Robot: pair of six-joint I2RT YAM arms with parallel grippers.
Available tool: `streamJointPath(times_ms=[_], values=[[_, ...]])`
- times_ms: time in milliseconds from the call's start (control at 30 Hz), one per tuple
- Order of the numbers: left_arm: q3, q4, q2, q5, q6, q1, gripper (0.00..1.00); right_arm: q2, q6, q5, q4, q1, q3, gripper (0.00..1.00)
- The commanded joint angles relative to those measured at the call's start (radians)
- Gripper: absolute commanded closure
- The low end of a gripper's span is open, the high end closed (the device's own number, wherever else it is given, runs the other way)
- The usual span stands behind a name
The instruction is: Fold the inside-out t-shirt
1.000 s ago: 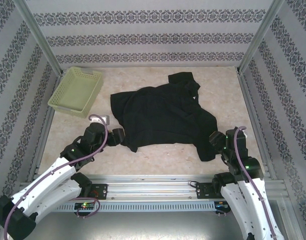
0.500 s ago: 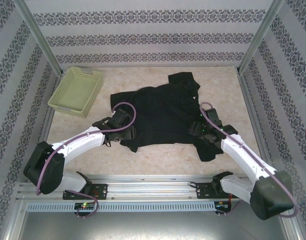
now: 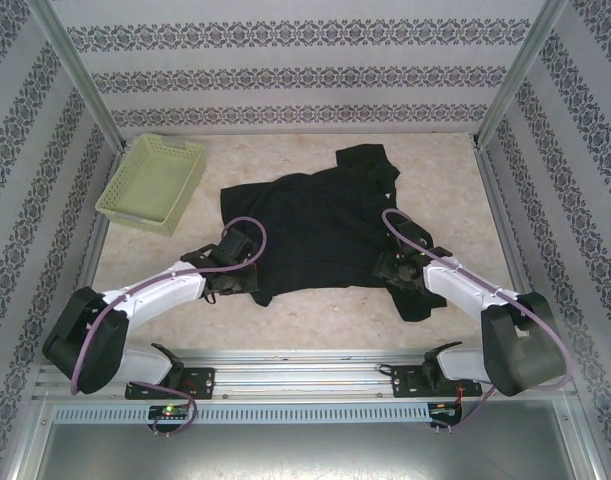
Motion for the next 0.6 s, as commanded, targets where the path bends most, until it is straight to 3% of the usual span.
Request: streamJointPath(times_ms=[0, 133, 267, 400, 467, 567], values=[[0.068, -0.002, -0.142, -0.025, 0.091, 0.082, 1.0, 0.004, 0.04, 0.041, 0.011, -0.04, -0.025, 0.38], [0.099, 0.075, -0.297, -0.036, 0.176, 0.12, 0.96, 0.006, 0.034, 0.046, 0.014, -0.05, -0.028, 0.38], [0.123, 0.062, -0.255, -0.069, 0.185, 0.13, 0.84, 0.007, 0.032, 0.014, 0.037, -0.045, -0.034, 0.38], [0.146, -0.064, -0.144, -0.152, 0.124, 0.141, 0.46, -0.018, 0.03, 0.003, 0.042, -0.034, -0.039, 0.37], [0.125, -0.099, -0.134, -0.185, 0.088, 0.141, 0.35, -0.038, 0.022, 0.002, 0.034, -0.022, -0.039, 0.37], [0.048, -0.059, -0.161, -0.11, 0.049, 0.136, 0.28, -0.067, 0.005, 0.039, -0.006, -0.013, -0.031, 0.36]])
